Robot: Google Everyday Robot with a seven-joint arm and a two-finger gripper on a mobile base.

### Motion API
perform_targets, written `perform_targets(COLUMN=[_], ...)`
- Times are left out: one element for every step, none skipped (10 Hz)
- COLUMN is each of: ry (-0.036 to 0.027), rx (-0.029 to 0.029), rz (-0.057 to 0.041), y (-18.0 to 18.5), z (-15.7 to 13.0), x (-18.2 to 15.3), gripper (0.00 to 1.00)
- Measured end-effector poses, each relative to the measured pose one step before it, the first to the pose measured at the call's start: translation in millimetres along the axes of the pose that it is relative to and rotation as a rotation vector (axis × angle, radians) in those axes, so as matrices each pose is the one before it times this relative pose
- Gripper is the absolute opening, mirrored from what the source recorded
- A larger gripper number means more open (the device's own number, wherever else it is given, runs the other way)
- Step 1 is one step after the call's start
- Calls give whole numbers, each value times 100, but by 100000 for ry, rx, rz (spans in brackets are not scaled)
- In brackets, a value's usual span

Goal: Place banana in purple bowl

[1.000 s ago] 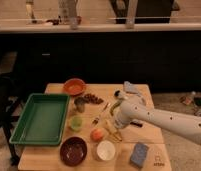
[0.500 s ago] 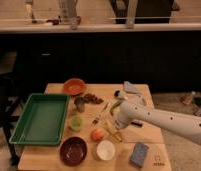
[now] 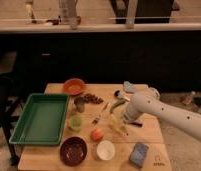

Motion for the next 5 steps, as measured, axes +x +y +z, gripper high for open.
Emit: perform_targets(ry=[-1458,-1499,-927,-619,-498], rx=[-366,-2084,-2895,-2094,-1721], rz=[-3842,-8308,-10404,-7655,-6562], y=[10,345,1019,1173,1321], z=[-1548,-1421,-797,-637,-721], x=[-328,-377,-767,-1039,-1174], gripper=[0,0,0,0,0])
